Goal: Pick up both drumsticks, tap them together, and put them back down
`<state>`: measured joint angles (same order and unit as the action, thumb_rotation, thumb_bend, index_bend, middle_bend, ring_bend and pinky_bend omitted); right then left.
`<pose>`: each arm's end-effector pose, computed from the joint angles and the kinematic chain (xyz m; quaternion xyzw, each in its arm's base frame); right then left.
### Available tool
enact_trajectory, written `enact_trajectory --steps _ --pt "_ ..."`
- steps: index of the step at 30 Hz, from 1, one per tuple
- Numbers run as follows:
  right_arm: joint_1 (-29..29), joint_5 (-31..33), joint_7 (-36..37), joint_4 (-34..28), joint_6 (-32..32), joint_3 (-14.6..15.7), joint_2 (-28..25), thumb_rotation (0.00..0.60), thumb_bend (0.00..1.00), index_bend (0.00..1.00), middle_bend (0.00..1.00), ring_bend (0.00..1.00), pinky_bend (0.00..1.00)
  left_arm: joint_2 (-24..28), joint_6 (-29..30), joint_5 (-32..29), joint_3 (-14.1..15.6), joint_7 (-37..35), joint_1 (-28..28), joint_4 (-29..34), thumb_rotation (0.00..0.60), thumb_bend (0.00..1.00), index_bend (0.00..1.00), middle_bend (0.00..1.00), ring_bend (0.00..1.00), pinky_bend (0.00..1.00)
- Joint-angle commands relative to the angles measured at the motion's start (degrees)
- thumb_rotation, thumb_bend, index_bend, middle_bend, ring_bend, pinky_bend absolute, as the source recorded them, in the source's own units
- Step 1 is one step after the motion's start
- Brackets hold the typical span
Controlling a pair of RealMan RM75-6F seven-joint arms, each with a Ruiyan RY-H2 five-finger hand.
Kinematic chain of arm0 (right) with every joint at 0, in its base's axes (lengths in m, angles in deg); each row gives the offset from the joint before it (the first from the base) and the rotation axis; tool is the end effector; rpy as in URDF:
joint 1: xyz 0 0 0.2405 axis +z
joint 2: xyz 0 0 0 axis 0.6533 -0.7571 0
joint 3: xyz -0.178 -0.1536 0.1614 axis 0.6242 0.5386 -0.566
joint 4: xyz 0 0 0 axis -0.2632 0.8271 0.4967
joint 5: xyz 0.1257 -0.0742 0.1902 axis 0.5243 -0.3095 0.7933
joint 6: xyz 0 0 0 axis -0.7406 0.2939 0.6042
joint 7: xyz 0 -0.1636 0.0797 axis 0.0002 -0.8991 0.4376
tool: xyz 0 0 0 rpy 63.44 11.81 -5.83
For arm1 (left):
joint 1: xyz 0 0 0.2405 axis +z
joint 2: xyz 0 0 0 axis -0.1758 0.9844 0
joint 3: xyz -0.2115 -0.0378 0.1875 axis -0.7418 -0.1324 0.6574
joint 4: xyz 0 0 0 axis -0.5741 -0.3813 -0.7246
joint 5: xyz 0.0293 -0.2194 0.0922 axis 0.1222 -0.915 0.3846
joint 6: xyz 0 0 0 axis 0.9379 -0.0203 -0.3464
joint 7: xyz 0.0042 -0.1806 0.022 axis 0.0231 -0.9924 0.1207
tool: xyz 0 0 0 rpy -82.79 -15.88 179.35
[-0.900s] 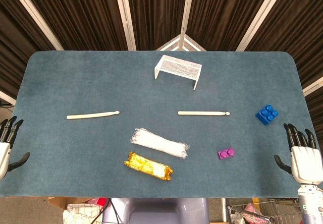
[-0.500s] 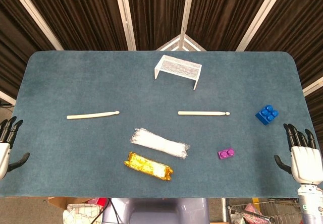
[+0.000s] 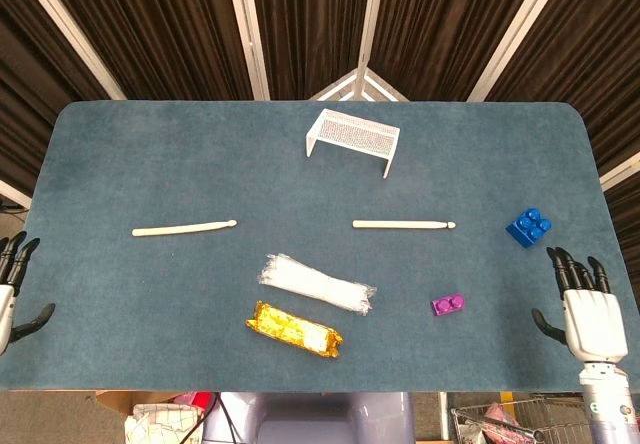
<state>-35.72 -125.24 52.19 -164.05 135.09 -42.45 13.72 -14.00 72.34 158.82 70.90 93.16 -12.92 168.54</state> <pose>-0.3507 -0.2350 0.1223 0.5911 -0.3694 0.3600 0.6201 -0.3450 0.2115 0.1609 -0.5875 -0.3479 -0.3650 0.6329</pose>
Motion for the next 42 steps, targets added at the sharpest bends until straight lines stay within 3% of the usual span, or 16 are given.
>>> enact_trajectory --steps 1,9,16,21,29,33,42 --pt "1.25 0.08 0.18 0.73 -1.88 0.04 1.10 0.600 0.28 0.10 0.12 0.19 0.08 0.46 0.51 -0.28 -0.32 -0.94 0.30 -0.05 0.600 0.34 0.00 0.00 0.00 0.00" --pt "8.53 4.25 -1.88 2.08 -11.13 -3.96 4.32 0.600 0.28 0.17 0.17 0.21 0.08 0.66 0.48 -1.82 -1.20 -2.09 0.39 -0.71 0.600 0.34 0.00 0.00 0.00 0.00" --pt "18.74 14.06 -8.94 5.88 -24.11 -8.89 9.66 0.600 0.28 0.24 0.23 0.23 0.08 -0.01 -0.18 -1.46 -0.97 -0.71 -0.03 -0.84 0.600 0.34 0.00 0.00 0.00 0.00" --pt "25.07 20.79 -15.47 10.91 -29.56 -11.03 14.43 0.600 0.31 0.29 0.28 0.24 0.08 -0.58 -1.10 -2.44 -1.21 0.51 -0.44 -1.21 0.600 0.34 0.00 0.00 0.00 0.00" --pt "32.61 28.71 -25.62 20.06 -33.54 -11.04 21.91 0.600 0.36 0.34 0.33 0.25 0.08 -1.42 -2.71 -4.18 -1.68 2.07 -1.19 -2.01 0.600 0.34 0.00 0.00 0.00 0.00" --pt "34.44 31.50 -26.74 23.01 -34.14 -11.28 24.31 0.600 0.42 0.34 0.36 0.25 0.08 -1.79 -3.32 -4.95 -1.87 2.65 -1.46 -2.47 0.600 0.34 0.00 0.00 0.00 0.00" --pt "35.75 33.24 -27.44 25.82 -33.87 -10.07 25.81 0.600 0.44 0.36 0.38 0.26 0.08 -2.55 -4.68 -6.40 -2.08 4.13 -2.08 -3.21 0.600 0.34 0.00 0.00 0.00 0.00"
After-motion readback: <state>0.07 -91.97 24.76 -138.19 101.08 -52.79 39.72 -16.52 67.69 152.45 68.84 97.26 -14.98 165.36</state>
